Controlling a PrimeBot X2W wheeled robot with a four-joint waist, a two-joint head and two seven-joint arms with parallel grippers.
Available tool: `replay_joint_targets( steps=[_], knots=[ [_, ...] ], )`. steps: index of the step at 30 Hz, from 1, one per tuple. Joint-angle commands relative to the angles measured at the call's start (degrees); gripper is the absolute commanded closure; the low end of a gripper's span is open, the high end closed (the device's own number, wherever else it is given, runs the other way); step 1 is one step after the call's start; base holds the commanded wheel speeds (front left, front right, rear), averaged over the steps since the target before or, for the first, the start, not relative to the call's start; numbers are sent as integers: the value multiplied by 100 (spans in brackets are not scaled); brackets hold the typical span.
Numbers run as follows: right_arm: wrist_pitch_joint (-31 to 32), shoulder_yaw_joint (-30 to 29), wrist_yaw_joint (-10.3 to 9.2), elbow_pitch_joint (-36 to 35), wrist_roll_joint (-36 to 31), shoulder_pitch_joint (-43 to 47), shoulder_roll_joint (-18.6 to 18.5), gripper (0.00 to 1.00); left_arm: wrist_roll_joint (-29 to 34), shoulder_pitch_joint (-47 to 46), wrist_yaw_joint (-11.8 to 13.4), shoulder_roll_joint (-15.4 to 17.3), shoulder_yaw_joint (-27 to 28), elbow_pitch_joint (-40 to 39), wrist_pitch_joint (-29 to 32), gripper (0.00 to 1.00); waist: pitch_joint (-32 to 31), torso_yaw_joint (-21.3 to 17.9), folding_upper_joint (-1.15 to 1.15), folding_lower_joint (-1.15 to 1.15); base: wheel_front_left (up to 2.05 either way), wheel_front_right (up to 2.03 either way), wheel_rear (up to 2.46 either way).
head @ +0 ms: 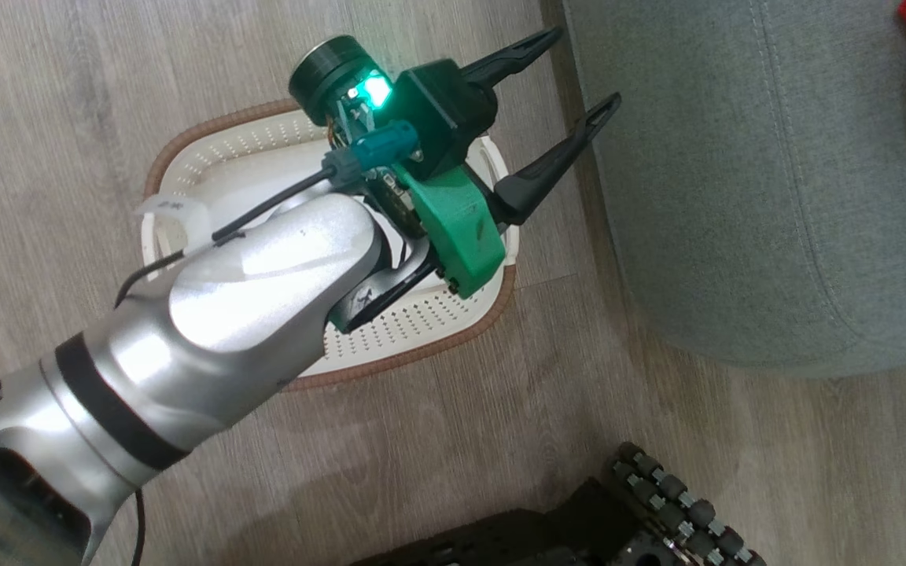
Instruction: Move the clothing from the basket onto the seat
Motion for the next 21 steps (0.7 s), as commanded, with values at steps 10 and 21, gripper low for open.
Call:
replay_joint_targets(
  steps=[10,21],
  knots=[
    [304,516,-2,301,299,-83,-253,0,-22,-145,-81,-64,108,-5,-122,0,-185,-32,0,-1,0,0,0],
    [-112,1123,-2,-53,690,112,-467,0,-147,126,-98,-75,128,264,-383,0,-771,-104,0,-1,0,0,0]
  ],
)
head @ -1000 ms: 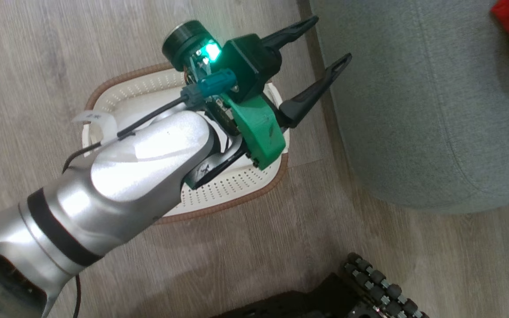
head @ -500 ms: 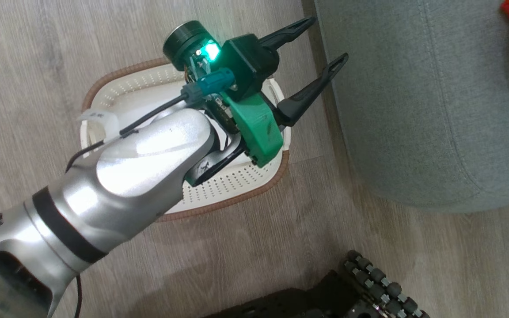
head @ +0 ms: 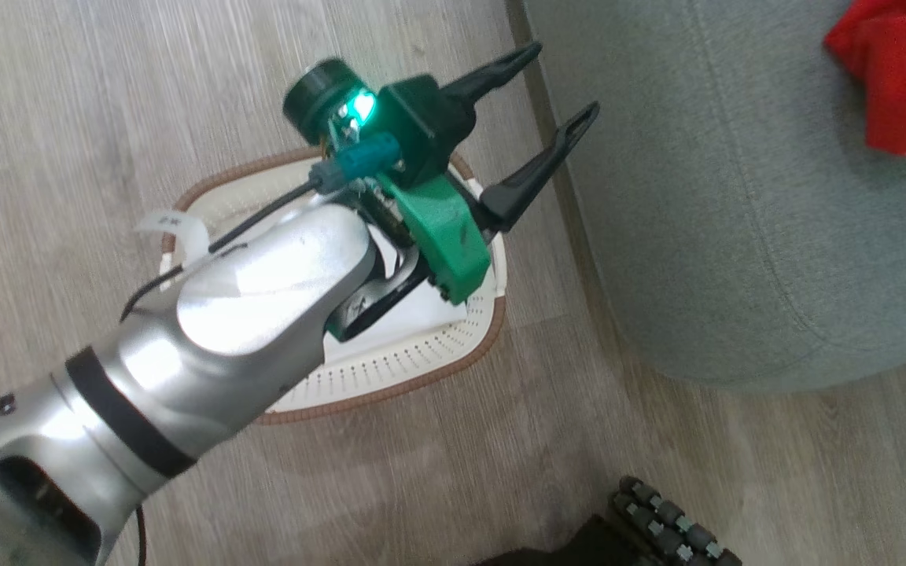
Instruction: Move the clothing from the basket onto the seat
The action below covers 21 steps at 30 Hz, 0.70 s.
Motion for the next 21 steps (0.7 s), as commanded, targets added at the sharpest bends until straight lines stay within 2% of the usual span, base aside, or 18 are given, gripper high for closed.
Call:
replay_joint_targets(
  steps=[1,7,12,17,21],
  knots=[
    [-107,53,-2,-227,64,173,-363,0,-41,44,-25,14,165,-110,-73,0,-186,-26,0,0,0,0,0],
    [-289,124,-2,-801,181,415,-482,0,-142,315,-2,51,245,22,-221,0,-663,-72,0,0,0,0,0],
    [-377,-33,-2,-1492,311,692,-462,0,-215,577,57,83,378,56,-317,0,-996,-48,0,0,0,0,0],
    [-348,-279,-2,-2161,259,1129,-350,0,-249,826,125,131,598,13,-373,0,-1304,50,0,0,0,0,0],
    [-228,-607,-2,-2713,122,1536,-89,0,-224,1099,182,185,795,8,-392,0,-1524,148,0,0,0,0,0]
  ],
)
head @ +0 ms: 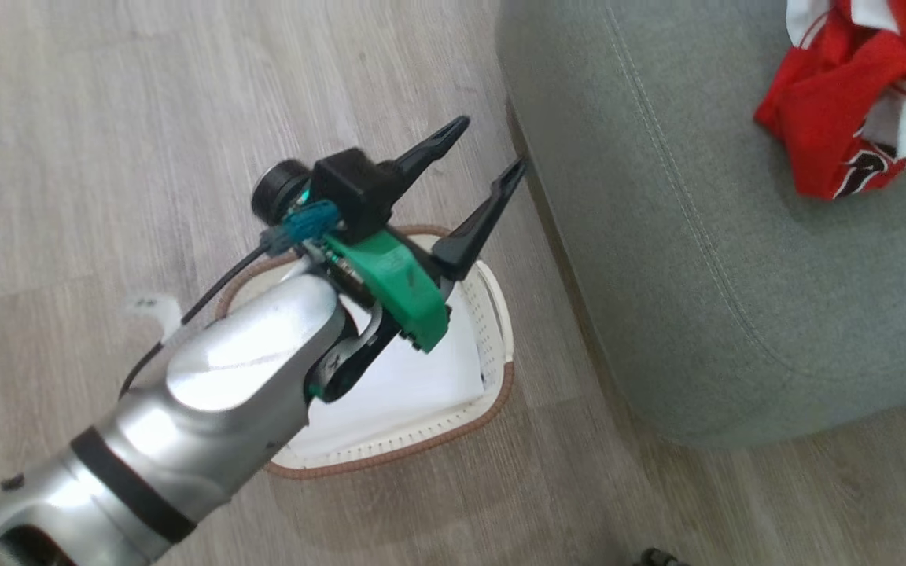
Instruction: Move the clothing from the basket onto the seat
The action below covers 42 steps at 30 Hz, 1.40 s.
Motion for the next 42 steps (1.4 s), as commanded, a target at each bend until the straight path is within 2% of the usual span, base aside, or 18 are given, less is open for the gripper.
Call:
replay_joint_targets(
  steps=[1,10,20,31,42],
  knots=[
    [68,-184,-2,-369,-91,254,-13,0,-27,31,35,124,331,-166,-65,0,-169,115,0,0,0,0,0],
    [394,-879,-2,-1743,-468,1415,752,0,208,857,56,188,1042,-371,-69,0,-659,455,0,0,0,0,0],
    [751,-1051,-2,-2636,-773,2329,1479,0,379,1591,40,288,1614,-430,-69,0,-1075,790,0,0,0,0,0],
    [579,-915,-2,-2630,-780,3272,1859,0,587,2376,106,364,2274,-622,-70,0,-1477,1250,0,0,0,0,0],
    [183,-323,-2,-2247,-666,3985,2112,0,762,3247,250,352,2934,-846,-70,0,-1851,1586,0,0,0,0,0]
  ],
)
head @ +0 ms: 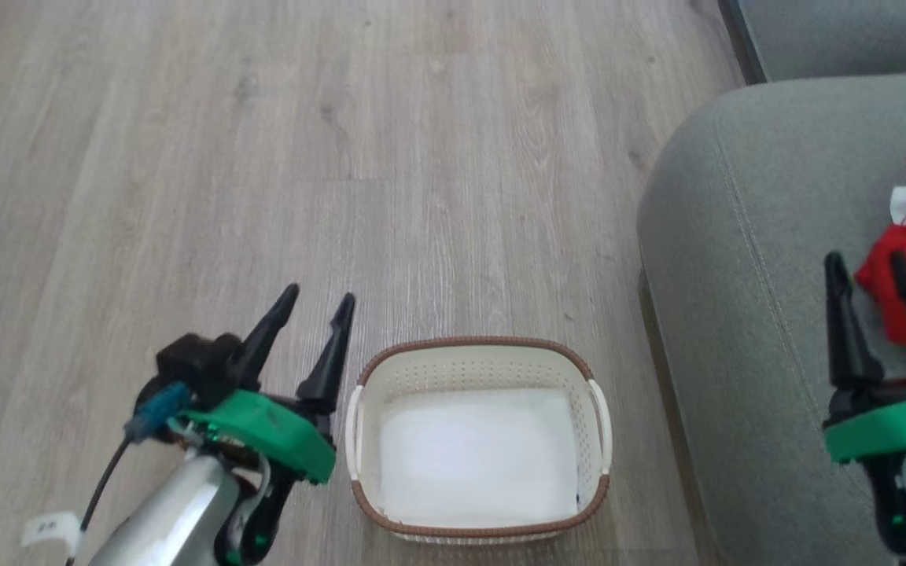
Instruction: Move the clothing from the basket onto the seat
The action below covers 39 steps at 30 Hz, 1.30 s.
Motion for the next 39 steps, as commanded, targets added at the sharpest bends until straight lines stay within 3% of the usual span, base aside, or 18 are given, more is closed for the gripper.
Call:
replay_joint_targets(
  steps=[1,8,18,32,39],
  knots=[
    [-140,145,-1,-94,88,50,-43,0,94,-52,86,117,422,-253,-55,0,-103,93,0,1,0,0,0],
    [-376,267,-1,95,185,409,77,0,511,407,245,86,845,-440,-55,0,-241,244,0,1,0,0,0],
    [-496,473,-1,204,73,583,264,0,959,821,221,-91,1410,-458,-56,0,-271,276,0,1,0,0,0],
    [-520,574,-1,280,-214,643,526,0,1667,1185,-107,-515,2086,-192,-56,0,-240,184,0,1,0,0,0],
    [-521,537,-1,386,-220,587,512,0,1787,1247,-393,-770,2353,-112,-56,0,-223,146,0,1,0,0,0]
  ],
)
